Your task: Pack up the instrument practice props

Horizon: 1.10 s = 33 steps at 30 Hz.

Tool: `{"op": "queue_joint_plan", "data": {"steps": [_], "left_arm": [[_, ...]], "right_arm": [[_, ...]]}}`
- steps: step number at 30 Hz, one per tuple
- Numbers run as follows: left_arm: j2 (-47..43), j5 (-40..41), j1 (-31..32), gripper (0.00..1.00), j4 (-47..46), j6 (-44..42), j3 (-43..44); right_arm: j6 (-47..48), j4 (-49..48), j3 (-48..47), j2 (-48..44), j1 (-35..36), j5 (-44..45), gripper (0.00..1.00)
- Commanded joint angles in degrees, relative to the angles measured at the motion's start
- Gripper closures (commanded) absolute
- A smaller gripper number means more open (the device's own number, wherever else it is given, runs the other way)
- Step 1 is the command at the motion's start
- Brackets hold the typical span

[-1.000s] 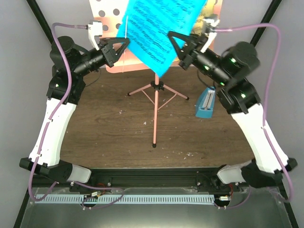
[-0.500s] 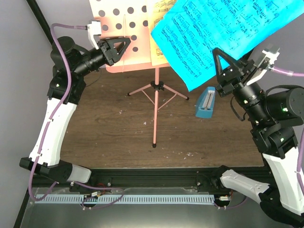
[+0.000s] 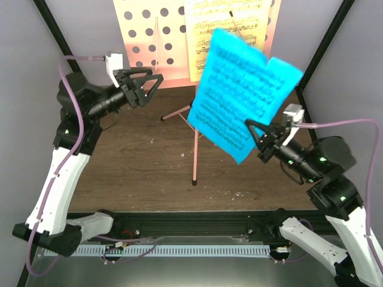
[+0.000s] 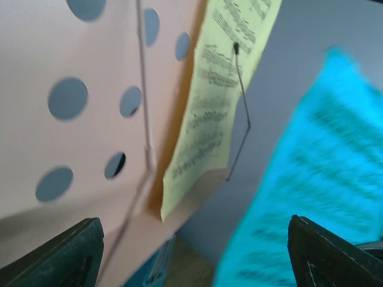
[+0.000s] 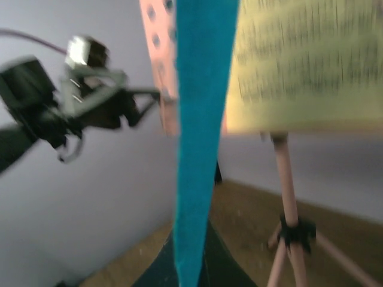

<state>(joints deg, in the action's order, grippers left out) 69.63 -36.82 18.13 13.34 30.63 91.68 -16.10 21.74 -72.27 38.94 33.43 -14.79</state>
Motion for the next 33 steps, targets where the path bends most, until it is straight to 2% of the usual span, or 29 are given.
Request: {"op": "queue_joint_plan", "data": {"steps": [1,7,17,21,27,30,33], "left_arm": [[-6.3,-3.7,0.0,0.14,-2.4,-4.4,-5.8],[-15.8,-5.3,0.0,0.14,-1.3,-8.5,-16.5],[-26.6,3.2,0.0,0.14,7.1,-8.5,-37.0],[-26.8,8.4,-0.1,0.14,12.8,-12.2,-38.5],[-24.0,16.4,-0.1,0.13,18.4,-18.6,-37.2],[-22.9,20.7,-0.2,0.13,20.3,-22.1,-35.6],[-22.4,23.8,-0.2,0.13,20.6,-24.8,-35.3]], "right_arm": [[-3.5,7.5,8.3,-2.1,-0.4,0.6,0.99],[-8.0,11.8,17.7,-1.2,-0.4,3.4,0.99],[-18.3,13.6,32.5,6.8,-0.5,8.5,0.99],[-20.9,13.1,35.6,10.1,-2.0,9.0,0.99],[-25.6,12.9,41.6,11.7,-13.8,2.1,0.99],[-29.3,15.3,42.9,9.1,-18.6,3.0,0.99],[-37.2,21.9,42.1,6.5,-20.8,9.2,0.99]]}}
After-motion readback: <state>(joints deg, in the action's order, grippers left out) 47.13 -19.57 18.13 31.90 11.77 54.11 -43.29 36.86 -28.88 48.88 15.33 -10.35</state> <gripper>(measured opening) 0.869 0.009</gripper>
